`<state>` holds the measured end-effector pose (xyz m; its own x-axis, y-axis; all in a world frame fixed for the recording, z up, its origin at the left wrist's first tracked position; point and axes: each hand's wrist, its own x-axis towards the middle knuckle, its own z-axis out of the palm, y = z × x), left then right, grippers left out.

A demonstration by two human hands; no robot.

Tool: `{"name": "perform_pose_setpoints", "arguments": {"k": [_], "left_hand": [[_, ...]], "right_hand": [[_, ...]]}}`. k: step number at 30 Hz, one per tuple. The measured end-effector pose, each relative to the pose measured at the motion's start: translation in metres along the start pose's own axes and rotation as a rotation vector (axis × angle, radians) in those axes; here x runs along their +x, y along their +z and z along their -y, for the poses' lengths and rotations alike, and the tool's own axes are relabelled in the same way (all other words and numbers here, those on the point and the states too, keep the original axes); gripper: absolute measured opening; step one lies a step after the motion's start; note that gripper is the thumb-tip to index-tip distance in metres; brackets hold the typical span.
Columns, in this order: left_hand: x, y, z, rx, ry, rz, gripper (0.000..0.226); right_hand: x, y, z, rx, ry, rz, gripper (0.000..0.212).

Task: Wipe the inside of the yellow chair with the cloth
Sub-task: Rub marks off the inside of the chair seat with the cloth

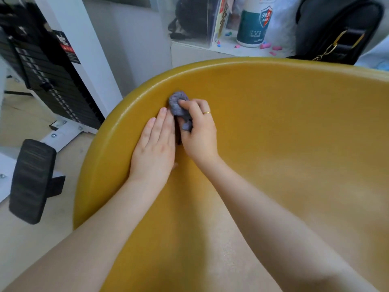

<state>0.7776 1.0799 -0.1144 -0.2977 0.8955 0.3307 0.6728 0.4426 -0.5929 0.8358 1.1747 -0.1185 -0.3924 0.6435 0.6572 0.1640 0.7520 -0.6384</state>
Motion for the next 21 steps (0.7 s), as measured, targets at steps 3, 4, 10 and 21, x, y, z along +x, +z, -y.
{"name": "perform_pose_setpoints", "arguments": {"k": [3,4,10,21], "left_hand": [[0.000,-0.005,0.001,-0.018,-0.005,0.054,0.131],[-0.001,-0.004,0.001,-0.033,0.017,0.065,0.130],[0.000,0.007,0.000,-0.052,0.107,0.013,0.109],[0.002,-0.008,-0.009,-0.131,0.126,0.118,0.096]], "right_hand": [[0.024,-0.026,-0.029,-0.148,0.040,-0.094,0.048],[0.031,-0.037,-0.041,-0.202,0.091,-0.181,0.050],[0.025,-0.037,-0.058,-0.396,0.134,-0.256,0.056],[-0.121,-0.010,-0.036,-0.217,-0.012,0.272,0.051]]}}
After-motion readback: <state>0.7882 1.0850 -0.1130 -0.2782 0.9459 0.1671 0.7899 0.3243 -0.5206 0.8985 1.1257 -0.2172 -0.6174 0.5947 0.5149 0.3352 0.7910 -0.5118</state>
